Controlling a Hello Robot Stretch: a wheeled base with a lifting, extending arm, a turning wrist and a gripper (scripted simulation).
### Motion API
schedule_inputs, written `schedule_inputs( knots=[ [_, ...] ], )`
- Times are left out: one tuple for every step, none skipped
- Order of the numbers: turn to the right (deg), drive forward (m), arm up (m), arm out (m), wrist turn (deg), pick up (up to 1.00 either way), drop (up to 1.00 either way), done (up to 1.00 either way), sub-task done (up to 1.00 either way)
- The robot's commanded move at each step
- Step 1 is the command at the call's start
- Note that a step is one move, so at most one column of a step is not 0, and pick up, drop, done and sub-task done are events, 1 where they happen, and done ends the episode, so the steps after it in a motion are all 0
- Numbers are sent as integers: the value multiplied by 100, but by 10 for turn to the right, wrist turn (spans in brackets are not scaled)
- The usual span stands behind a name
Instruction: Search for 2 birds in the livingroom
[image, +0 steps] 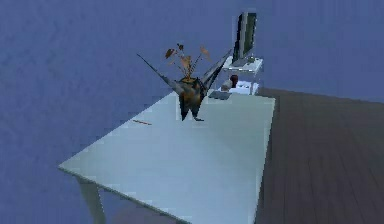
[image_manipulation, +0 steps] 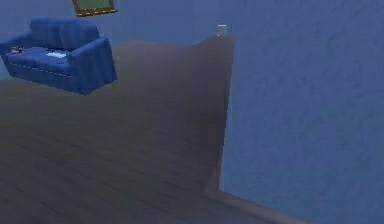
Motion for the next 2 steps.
schedule_inputs(
  knots=[
    [450,0,0,0,0,0,0,0,0],
    [450,0,0,0,0,0,0,0,0]
  ],
)
